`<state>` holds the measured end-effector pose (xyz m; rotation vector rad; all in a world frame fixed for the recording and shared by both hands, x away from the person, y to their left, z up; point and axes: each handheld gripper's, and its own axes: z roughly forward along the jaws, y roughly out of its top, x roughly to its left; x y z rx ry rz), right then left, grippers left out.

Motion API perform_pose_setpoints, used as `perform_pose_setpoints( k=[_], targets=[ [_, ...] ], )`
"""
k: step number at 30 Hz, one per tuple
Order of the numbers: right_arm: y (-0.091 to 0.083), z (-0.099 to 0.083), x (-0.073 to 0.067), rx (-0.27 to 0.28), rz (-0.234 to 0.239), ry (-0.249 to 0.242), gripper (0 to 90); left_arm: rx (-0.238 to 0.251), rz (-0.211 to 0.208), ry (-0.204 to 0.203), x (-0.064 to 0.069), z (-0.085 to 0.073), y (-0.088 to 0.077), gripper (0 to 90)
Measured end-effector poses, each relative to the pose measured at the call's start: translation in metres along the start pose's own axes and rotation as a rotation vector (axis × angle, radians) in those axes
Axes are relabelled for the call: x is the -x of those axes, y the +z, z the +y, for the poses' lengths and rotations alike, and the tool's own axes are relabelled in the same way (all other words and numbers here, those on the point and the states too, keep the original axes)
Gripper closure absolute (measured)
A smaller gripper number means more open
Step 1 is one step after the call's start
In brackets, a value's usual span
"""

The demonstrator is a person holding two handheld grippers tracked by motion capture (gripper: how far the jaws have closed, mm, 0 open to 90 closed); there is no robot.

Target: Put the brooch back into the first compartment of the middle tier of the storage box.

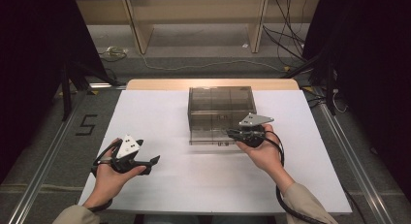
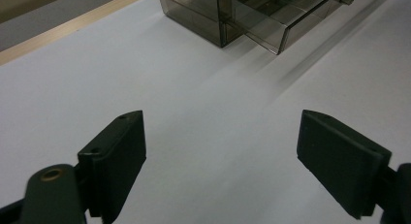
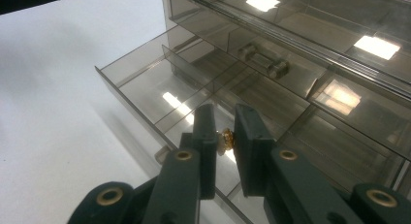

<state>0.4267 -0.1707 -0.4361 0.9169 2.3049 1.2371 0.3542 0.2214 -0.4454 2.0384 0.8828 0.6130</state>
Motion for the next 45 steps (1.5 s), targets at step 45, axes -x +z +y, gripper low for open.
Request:
perform_pose_setpoints(
  k=[45],
  targets=[
    [0.014, 0.006, -0.009, -0.009, 0.027, -0.015, 80.6, 0.001, -0.005, -0.001, 0.001, 0.0, 0.0, 18.0]
  ],
)
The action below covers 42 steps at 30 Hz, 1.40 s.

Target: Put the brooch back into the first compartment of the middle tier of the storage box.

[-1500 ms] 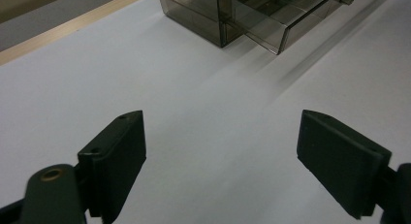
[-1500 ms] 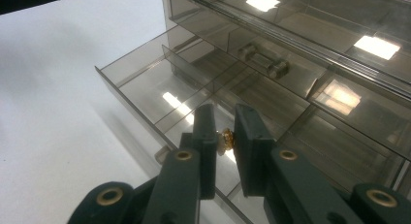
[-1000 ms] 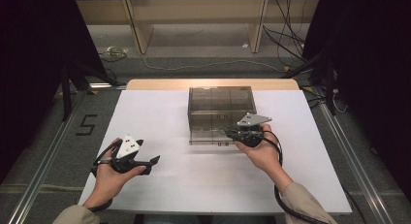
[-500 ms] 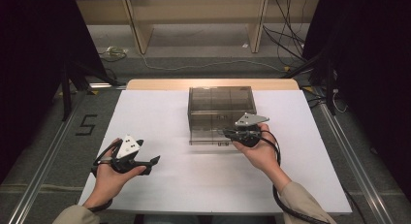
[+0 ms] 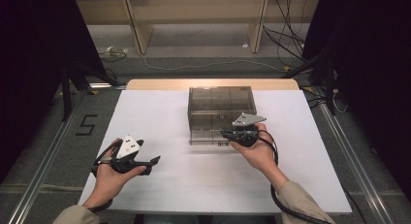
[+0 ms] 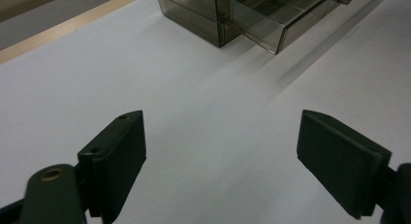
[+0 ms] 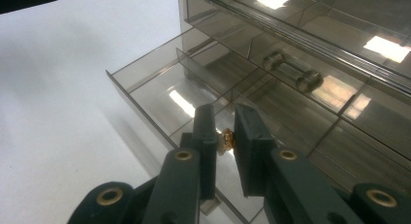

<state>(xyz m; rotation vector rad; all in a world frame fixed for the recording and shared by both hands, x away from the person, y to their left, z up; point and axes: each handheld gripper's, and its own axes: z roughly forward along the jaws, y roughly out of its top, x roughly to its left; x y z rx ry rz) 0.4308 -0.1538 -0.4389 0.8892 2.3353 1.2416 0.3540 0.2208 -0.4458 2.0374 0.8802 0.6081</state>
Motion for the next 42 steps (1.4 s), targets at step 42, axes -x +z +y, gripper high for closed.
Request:
perform_pose_setpoints(
  k=[42],
  targets=[
    [0.0086, 0.0048, -0.0056, -0.006, 0.01, -0.017, 80.6, -0.001, 0.001, 0.0, -0.0001, -0.0001, -0.0001, 18.1]
  ],
)
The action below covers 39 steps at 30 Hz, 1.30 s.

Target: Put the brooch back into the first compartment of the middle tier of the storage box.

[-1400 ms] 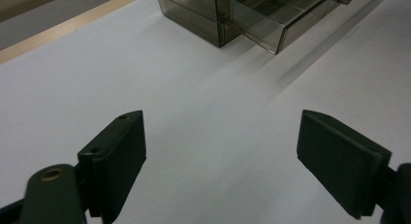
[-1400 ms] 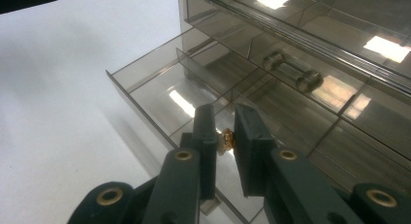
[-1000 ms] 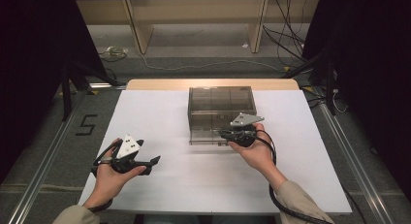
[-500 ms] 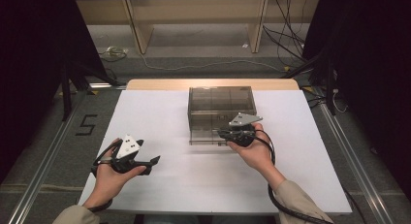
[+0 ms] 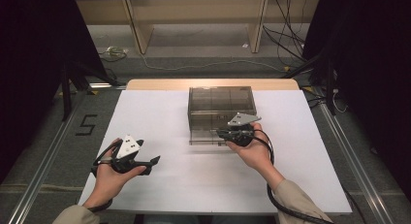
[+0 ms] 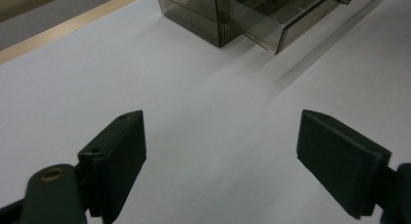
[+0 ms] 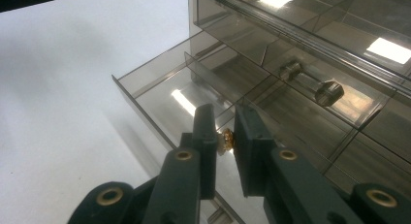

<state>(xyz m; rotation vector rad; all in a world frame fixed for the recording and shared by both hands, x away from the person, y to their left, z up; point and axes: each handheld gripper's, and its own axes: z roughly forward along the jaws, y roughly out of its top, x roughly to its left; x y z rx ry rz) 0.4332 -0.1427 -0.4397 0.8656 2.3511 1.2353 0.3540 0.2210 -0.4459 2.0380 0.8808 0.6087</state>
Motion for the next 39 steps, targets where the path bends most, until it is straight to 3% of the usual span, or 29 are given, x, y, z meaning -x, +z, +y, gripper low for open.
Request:
perform_pose_setpoints(
  k=[39],
  targets=[
    [0.0065, 0.0048, -0.0043, 0.003, 0.007, -0.006, 80.6, 0.001, 0.0, 0.0, 0.0002, 0.0001, -0.0002, 18.2]
  ],
)
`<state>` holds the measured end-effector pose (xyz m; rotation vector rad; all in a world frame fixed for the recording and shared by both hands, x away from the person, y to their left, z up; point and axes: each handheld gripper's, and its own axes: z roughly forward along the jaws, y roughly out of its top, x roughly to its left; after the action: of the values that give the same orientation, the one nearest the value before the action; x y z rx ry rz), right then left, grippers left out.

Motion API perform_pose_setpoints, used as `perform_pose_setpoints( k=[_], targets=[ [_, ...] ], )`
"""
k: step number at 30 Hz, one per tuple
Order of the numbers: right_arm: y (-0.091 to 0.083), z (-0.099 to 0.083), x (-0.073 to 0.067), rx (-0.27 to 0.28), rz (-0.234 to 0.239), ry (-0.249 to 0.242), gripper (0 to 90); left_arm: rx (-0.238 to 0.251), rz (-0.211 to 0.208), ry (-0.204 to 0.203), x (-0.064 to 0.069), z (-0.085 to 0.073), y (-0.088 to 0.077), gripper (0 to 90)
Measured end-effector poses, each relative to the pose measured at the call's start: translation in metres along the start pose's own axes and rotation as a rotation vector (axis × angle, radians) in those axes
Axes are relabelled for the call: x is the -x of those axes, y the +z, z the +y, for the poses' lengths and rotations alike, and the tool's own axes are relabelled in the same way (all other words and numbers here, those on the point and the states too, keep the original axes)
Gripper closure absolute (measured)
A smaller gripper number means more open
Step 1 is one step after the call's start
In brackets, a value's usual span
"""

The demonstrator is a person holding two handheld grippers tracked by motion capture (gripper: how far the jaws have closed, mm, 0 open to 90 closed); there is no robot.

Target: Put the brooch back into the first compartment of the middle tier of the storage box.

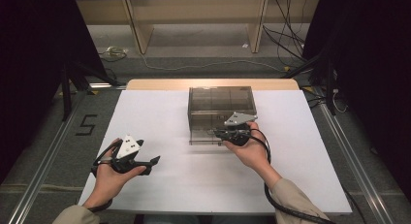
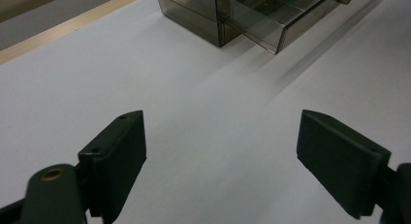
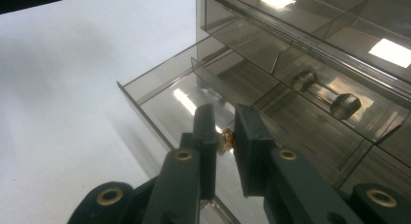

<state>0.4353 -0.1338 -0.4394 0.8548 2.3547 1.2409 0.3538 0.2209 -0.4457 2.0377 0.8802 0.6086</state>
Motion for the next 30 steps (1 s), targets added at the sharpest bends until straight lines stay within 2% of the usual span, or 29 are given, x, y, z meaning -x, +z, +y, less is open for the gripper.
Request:
perform_pose_setpoints(
  k=[30],
  targets=[
    [0.0066, 0.0028, -0.0046, -0.005, 0.011, -0.007, 80.7, -0.001, -0.004, 0.0, -0.0001, -0.0001, 0.0004, 18.2]
  ],
)
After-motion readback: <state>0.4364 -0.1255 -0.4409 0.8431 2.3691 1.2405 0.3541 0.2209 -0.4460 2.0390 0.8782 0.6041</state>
